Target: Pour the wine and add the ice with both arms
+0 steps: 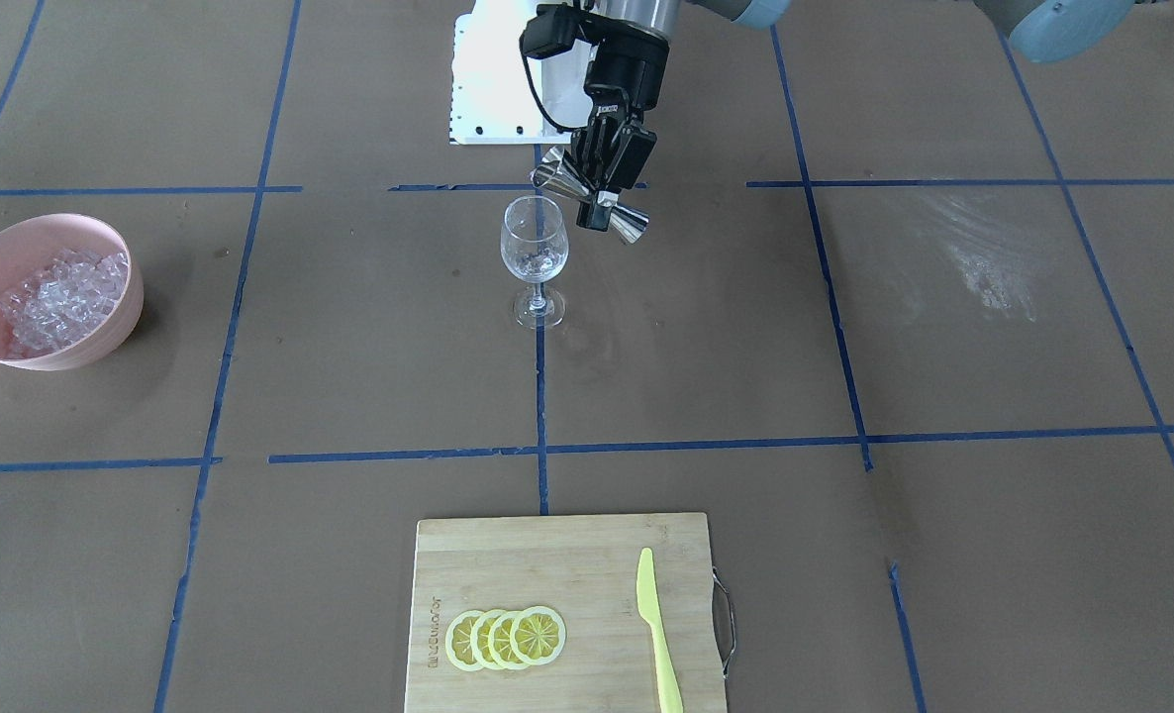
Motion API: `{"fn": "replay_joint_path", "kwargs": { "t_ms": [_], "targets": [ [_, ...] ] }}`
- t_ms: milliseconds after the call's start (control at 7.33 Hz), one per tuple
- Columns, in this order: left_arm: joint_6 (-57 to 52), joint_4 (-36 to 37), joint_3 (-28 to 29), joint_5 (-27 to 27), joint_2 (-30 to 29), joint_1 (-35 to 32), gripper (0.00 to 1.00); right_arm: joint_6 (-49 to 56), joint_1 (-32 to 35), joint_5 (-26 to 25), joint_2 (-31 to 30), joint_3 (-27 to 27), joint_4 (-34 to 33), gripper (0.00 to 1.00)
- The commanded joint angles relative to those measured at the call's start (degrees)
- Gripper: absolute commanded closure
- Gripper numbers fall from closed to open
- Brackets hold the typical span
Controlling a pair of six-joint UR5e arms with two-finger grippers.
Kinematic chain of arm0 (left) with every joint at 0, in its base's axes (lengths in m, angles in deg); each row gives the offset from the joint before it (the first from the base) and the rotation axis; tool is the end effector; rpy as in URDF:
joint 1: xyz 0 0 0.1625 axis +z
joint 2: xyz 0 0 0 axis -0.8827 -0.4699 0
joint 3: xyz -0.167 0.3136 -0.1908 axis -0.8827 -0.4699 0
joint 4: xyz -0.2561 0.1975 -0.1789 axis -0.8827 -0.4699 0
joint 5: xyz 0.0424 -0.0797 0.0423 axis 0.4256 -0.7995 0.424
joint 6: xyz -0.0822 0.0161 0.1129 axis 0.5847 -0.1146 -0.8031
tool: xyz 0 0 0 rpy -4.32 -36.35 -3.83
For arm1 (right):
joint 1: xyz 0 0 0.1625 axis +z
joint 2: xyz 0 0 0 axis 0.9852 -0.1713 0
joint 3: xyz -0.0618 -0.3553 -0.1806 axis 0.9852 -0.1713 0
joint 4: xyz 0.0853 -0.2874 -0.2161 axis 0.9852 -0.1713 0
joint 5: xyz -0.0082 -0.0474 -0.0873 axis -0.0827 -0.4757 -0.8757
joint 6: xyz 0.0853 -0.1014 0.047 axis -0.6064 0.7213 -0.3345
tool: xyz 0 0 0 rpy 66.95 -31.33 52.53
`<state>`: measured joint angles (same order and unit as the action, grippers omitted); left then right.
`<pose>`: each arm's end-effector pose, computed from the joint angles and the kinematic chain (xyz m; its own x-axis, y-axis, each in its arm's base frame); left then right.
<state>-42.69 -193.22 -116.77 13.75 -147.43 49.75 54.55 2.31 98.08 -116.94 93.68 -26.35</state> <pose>0.4754 -0.3343 0.1765 0.7559 0.6040 0.2526 -0.3389 0.0309 0.9403 -0.0360 -0.4438 0.5384 0.5918 -0.2264 0.7736 0.1223 0.9738 0.1915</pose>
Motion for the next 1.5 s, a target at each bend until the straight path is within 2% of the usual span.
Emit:
{"fn": "replay_joint_path", "kwargs": {
  "t_ms": [0, 682, 1364],
  "targets": [
    [-2.10, 3.64, 0.10, -2.69, -0.33, 0.00, 1.00, 0.00, 0.00, 0.01, 0.00, 0.09, 0.09, 0.00],
    [-10.88, 14.20, -0.25, -2.70, -4.20, -0.44, 1.00, 0.00, 0.08, 0.01, 0.00, 0.44, 0.09, 0.00],
    [-24.31, 23.96, -0.52, -2.61, -7.28, -1.14, 1.00, 0.00, 0.00, -0.08, 0.00, 0.44, 0.09, 0.00]
  ]
}}
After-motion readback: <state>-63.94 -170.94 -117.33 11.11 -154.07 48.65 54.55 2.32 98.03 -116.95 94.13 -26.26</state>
